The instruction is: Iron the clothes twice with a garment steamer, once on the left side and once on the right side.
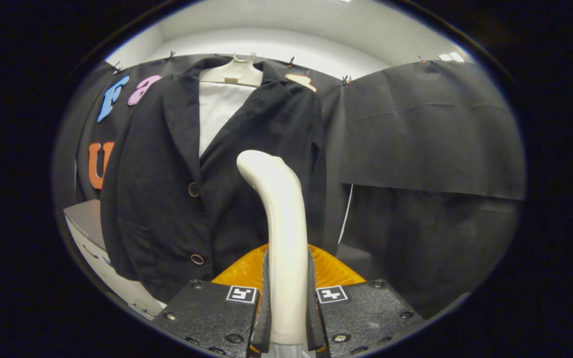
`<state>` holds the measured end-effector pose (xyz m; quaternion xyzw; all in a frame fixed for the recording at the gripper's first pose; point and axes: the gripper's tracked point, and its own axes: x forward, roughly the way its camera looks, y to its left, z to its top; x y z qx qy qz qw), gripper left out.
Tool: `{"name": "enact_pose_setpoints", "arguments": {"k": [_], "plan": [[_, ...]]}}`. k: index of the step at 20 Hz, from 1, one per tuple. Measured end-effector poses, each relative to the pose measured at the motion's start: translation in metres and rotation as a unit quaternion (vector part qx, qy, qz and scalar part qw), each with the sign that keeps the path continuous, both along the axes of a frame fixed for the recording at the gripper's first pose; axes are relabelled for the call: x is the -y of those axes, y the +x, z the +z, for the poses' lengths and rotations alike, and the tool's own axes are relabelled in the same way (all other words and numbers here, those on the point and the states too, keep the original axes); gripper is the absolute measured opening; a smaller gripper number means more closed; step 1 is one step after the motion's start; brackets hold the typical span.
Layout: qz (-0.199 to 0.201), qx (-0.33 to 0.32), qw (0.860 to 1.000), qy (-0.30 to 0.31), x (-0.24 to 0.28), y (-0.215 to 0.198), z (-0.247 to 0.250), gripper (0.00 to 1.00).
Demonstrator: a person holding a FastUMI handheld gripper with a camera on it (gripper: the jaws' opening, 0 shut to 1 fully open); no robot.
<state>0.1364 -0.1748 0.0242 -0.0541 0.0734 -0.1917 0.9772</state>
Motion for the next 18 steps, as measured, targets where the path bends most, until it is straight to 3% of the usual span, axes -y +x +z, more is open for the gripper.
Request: {"name": "enact_pose_setpoints", "arguments": {"k": [18], "plan": [[-0.017,-0.08,0.996,-0.018,-0.019,-0.034,-0.106,0.3]]}}
